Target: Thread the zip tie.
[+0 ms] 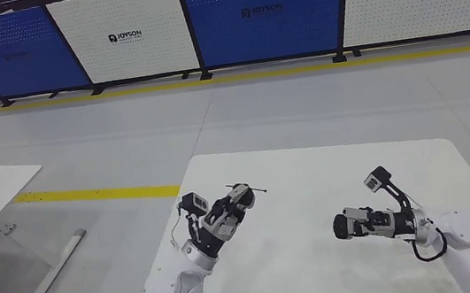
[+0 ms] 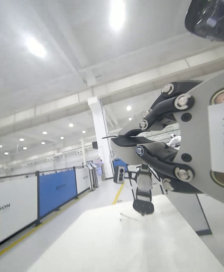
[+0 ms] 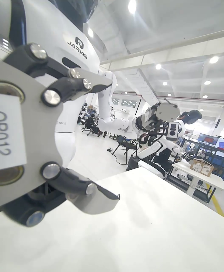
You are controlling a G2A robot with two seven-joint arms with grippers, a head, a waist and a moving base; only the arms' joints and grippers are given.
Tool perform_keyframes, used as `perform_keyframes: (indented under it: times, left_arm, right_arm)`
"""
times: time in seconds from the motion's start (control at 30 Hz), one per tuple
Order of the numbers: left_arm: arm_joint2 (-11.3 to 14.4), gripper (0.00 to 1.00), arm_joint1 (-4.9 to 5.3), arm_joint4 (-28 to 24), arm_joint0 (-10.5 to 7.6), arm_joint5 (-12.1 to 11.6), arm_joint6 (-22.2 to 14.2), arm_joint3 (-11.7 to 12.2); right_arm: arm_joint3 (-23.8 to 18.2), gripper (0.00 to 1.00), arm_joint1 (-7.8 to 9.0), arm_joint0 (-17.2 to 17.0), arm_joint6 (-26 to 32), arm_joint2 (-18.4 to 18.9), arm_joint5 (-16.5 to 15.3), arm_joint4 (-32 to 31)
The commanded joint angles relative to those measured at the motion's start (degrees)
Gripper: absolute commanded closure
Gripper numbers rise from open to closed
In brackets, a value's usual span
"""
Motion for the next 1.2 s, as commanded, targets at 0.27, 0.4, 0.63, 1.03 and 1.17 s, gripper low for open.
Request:
perform_keyframes:
  times: [0.27, 0.4, 0.63, 1.03, 1.17]
  left_arm:
    - [-1.18, 1.0, 0.07, 0.05, 1.96, -0.57, 0.21, -1.27]
    - [-1.18, 1.0, 0.07, 0.05, 1.96, -0.57, 0.21, -1.27]
    - [-0.34, 1.0, -0.32, -2.54, 1.92, -2.93, 1.12, -2.51]
    - [-0.03, 1.0, -0.39, -0.39, 1.38, -1.97, 2.16, -1.69]
    - [1.33, 1.0, -0.34, 5.91, -0.07, 2.05, 3.11, 0.03]
  right_arm:
    - [0.0, 0.0, 0.0, 0.0, 0.0, 0.0, 0.0, 0.0]
    - [0.0, 0.0, 0.0, 0.0, 0.0, 0.0, 0.0, 0.0]
    - [0.0, 0.0, 0.0, 0.0, 0.0, 0.0, 0.0, 0.0]
    - [0.0, 0.0, 0.0, 0.0, 0.0, 0.0, 0.0, 0.0]
    - [0.0, 0.0, 0.0, 0.0, 0.0, 0.0, 0.0, 0.0]
